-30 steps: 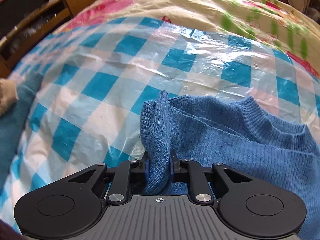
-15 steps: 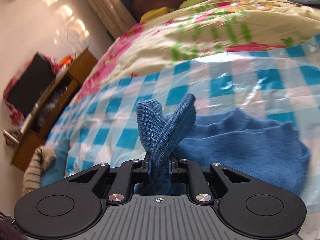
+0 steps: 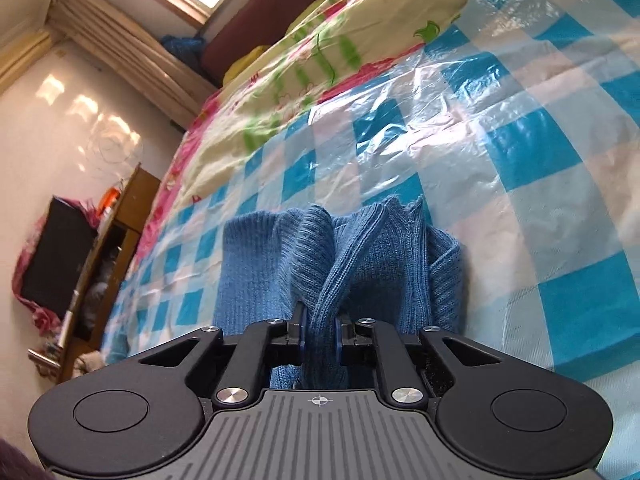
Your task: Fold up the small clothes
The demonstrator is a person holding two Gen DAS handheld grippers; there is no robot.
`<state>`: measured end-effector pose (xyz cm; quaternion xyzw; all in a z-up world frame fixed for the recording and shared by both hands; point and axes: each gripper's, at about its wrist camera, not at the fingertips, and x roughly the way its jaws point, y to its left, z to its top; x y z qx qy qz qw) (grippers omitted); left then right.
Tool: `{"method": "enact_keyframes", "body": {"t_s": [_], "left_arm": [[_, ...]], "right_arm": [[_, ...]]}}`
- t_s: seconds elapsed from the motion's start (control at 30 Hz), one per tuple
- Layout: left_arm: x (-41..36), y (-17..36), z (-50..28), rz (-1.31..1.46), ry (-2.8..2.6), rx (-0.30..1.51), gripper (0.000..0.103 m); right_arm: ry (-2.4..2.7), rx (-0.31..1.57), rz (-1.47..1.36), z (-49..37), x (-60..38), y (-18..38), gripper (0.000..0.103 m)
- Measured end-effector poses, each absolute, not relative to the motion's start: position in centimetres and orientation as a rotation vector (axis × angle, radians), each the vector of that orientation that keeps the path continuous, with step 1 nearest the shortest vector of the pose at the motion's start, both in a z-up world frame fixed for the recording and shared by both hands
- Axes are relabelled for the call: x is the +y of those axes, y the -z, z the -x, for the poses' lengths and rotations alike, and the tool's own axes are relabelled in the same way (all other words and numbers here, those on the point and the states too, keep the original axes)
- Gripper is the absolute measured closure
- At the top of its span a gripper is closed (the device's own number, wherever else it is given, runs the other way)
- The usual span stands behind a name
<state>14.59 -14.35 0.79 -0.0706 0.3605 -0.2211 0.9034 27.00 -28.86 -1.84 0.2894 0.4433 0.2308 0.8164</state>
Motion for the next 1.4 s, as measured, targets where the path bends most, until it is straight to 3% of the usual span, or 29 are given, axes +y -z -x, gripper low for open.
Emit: {"method": "enact_keyframes", "body": {"t_s": [0.2,0.33,0.47,0.53,0.7,0.9,0.93,1.0,1.03,1.1,1.27,1.4], "left_arm": [[-14.4,-1.3,-12.8,0.082,0.494,0.734,0.074],[-13.2,-1.3,-9.8,-0.039,0.413,0.676,0.063],[-13.5,-0.3,-8.7,-0.158,0.393,0.637,0.058],[-14.6,0.3,-8.5,-0.249,0.391,0.601,0.057],[-16.8,1.8,-8.1,-0.437,0.397,0.539,0.057],[-17.7,2.1,-9.4,-0.426,0.368,0.554,0.057],[-18.0,2.1,-9.6,-0.429,0.372,0.557,0.059],[-18.2,1.8,-9.8,-0.41,0.398,0.57,0.073],[-18.2,1.5,-9.9,-0.399,0.409,0.575,0.08],[-18.1,0.7,-9.7,-0.382,0.422,0.566,0.081],[-18.0,-1.6,-8.9,-0.32,0.471,0.526,0.083],[-19.9,0.6,-8.9,-0.39,0.498,0.578,0.083]], "right_arm": [[-0.495,0.941,-0.599,-26.5,-29.4,1.7,0.09],[-0.52,0.978,-0.618,-26.5,-29.6,2.6,0.085],[-0.539,0.986,-0.66,-26.6,-29.7,3.0,0.077],[-0.546,0.992,-0.667,-26.9,-29.4,3.0,0.069],[-0.558,1.006,-0.616,-27.1,-28.4,2.6,0.067],[-0.554,1.023,-0.602,-27.5,-28.3,3.0,0.067],[-0.552,1.026,-0.598,-27.5,-28.2,3.1,0.067],[-0.546,1.026,-0.582,-27.5,-28.0,2.9,0.067],[-0.539,1.022,-0.565,-27.4,-27.9,2.8,0.072],[-0.54,1.009,-0.537,-27.3,-27.7,2.2,0.085],[-0.576,0.92,-0.612,-26.2,-29.8,0.1,0.087],[-0.551,0.888,-0.607,-25.7,-31.6,0.4,0.087]]}}
